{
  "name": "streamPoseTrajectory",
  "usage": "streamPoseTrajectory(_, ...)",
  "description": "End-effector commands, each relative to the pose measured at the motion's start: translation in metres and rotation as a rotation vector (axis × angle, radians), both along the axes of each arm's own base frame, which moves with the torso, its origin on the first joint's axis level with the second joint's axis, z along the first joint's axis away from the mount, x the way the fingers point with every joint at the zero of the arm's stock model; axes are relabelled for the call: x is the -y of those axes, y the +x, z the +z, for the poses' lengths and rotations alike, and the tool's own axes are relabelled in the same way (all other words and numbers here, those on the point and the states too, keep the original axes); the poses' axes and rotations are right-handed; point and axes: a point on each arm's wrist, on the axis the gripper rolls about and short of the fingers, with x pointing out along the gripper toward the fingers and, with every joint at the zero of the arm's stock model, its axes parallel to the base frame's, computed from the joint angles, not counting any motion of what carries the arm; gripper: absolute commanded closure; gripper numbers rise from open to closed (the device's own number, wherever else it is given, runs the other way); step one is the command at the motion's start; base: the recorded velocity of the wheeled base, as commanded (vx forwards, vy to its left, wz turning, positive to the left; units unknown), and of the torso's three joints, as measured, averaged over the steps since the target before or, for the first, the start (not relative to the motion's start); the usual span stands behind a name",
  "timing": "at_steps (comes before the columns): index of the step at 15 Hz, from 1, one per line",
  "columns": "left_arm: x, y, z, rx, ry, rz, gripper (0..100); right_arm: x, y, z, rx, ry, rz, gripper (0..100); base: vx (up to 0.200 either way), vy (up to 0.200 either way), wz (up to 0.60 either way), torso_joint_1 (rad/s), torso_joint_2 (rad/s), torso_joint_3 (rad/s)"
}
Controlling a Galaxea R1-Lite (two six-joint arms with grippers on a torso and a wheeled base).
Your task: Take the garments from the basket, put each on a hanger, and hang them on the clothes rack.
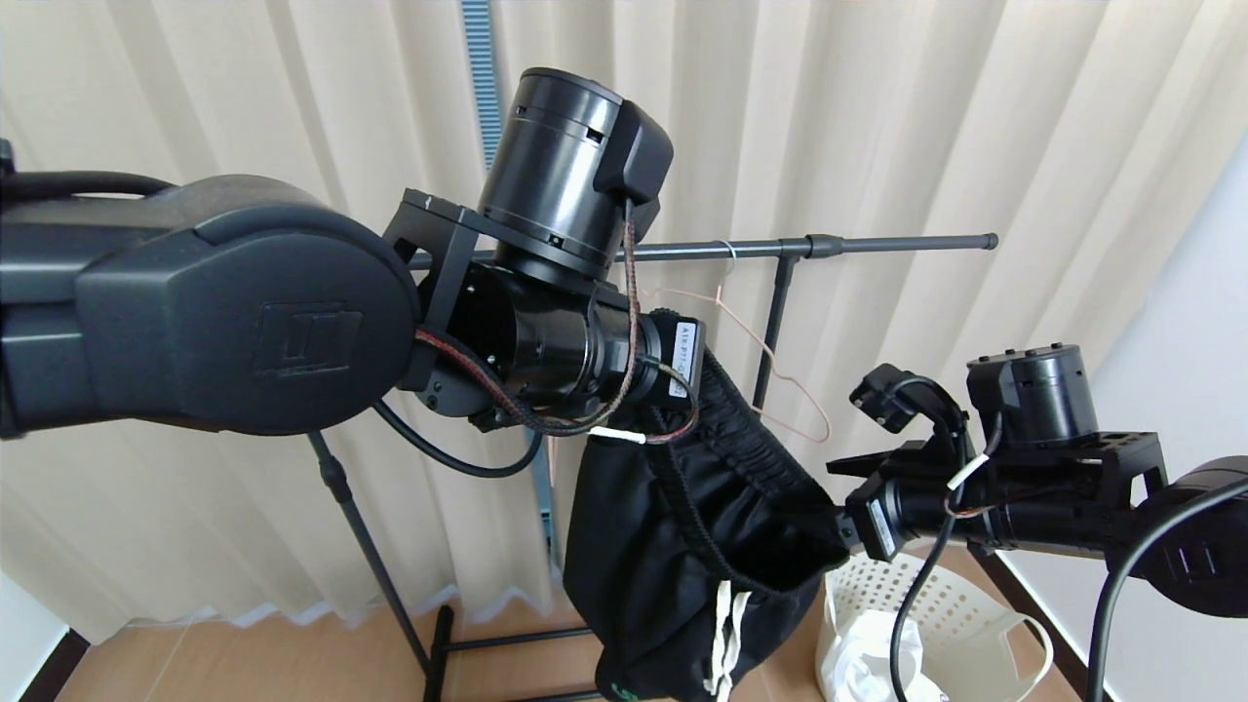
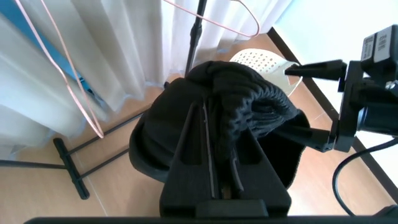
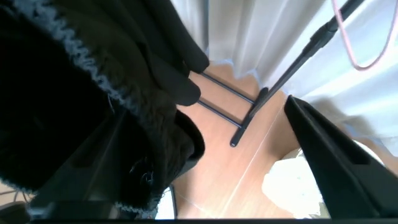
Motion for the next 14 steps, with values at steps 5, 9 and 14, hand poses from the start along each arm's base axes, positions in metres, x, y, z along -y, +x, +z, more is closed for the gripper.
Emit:
streamPoseTrajectory(5, 0.001, -0.001, 0.0, -0.001, 0.0, -0.005, 100, -0.006, -0.004, 0.0, 0.001, 0.0, 0.021, 100, 0.0, 0.0, 0.0, 0.0, 0.0, 0.0)
streamPoseTrajectory(9, -0.002, -0.001, -0.016, -0.041, 0.043, 0.004, 100, 0.015, 0.005, 0.022, 0.096, 0.026, -0.064, 100, 0.0, 0.0, 0.0, 0.0, 0.0, 0.0)
streamPoseTrajectory(14, -0.009, -0.007, -0.058, -0.127, 0.135, 0.007, 100, 0.021, 0.003, 0.052, 0.17, 0.081, -0.203, 100, 0.0, 0.0, 0.0, 0.0, 0.0, 0.0)
